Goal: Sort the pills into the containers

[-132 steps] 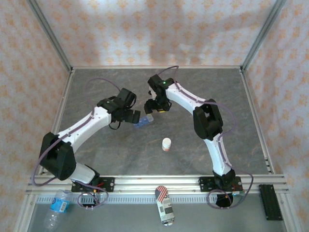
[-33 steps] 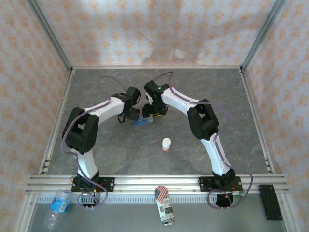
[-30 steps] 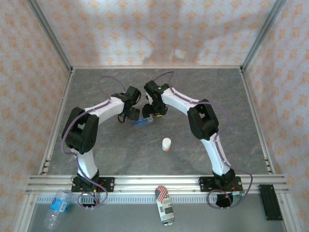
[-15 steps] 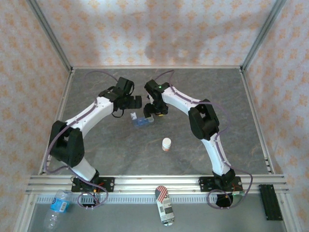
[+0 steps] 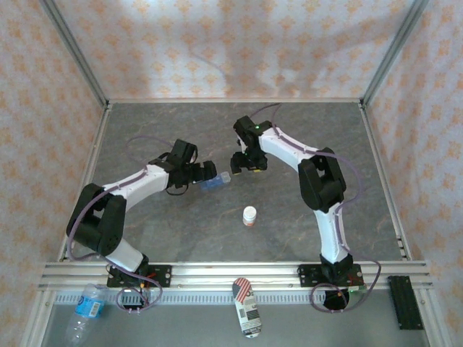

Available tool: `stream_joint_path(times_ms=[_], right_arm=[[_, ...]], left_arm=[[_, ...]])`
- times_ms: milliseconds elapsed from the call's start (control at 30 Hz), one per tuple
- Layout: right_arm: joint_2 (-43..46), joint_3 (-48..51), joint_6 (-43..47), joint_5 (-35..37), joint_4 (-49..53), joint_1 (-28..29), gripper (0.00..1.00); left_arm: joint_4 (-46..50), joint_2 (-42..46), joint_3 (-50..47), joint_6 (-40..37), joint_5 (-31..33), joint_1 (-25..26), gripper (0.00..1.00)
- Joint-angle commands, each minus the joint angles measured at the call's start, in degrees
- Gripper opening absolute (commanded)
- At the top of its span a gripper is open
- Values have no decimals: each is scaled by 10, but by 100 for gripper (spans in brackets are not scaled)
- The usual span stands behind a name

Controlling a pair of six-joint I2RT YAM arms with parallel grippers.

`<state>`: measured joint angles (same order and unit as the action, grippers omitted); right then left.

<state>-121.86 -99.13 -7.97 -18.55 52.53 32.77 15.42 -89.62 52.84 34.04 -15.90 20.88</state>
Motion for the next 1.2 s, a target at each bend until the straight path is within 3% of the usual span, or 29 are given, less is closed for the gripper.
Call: stream_joint_path(times_ms=[0,567,667,733,967,1167], right_arm=[[41,25,-9,19,-12,-9,72],[155,143,-36,41,-57,-72,76],[172,154,-44,54,-59,-79,84],[183,164,-51,71,-62,-80,100],[227,208,-103,160,-77,-82,99],[264,241,-142,145,-91,-104,99]], left_arm=[[-64,-18,-4,21,-26,2,100],[-95,-77,12,33,-30,26,100],[-96,-85,19,35,-29,34,100],[-95,-90,26,36,-27,38,100],[-94,-113,54,37,-28,48,100],[-96,-130,75,41,-31,58,100]])
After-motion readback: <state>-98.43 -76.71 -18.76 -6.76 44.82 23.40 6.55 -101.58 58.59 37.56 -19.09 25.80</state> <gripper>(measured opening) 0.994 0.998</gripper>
